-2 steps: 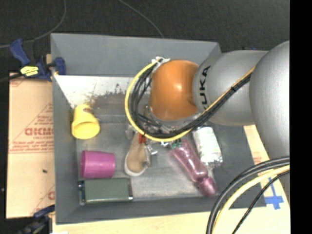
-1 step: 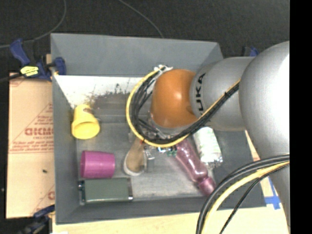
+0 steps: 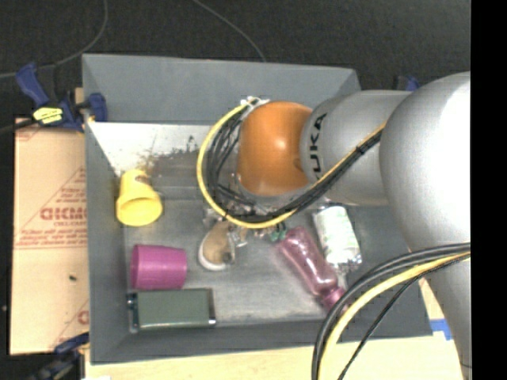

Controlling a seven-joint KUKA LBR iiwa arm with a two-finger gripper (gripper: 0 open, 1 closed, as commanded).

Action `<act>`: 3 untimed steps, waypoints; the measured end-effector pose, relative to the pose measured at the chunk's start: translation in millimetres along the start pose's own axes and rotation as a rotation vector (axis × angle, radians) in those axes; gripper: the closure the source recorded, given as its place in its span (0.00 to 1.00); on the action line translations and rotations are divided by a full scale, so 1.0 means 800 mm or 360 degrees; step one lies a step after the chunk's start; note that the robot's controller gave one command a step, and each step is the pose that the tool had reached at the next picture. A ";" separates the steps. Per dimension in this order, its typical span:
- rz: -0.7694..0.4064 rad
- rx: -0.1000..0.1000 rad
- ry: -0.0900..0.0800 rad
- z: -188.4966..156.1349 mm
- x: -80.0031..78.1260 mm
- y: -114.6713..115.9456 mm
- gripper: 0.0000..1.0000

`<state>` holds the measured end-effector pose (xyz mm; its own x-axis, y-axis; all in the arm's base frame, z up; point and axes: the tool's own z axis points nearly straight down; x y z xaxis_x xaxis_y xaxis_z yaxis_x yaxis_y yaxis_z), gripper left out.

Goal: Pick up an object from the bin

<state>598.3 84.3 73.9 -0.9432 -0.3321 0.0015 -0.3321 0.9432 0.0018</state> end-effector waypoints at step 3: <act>-0.0124 0.0004 -0.0011 -0.014 -0.011 0.000 1.00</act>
Offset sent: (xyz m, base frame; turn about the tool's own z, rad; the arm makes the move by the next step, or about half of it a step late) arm 0.0063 -0.0039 -0.0012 -0.0504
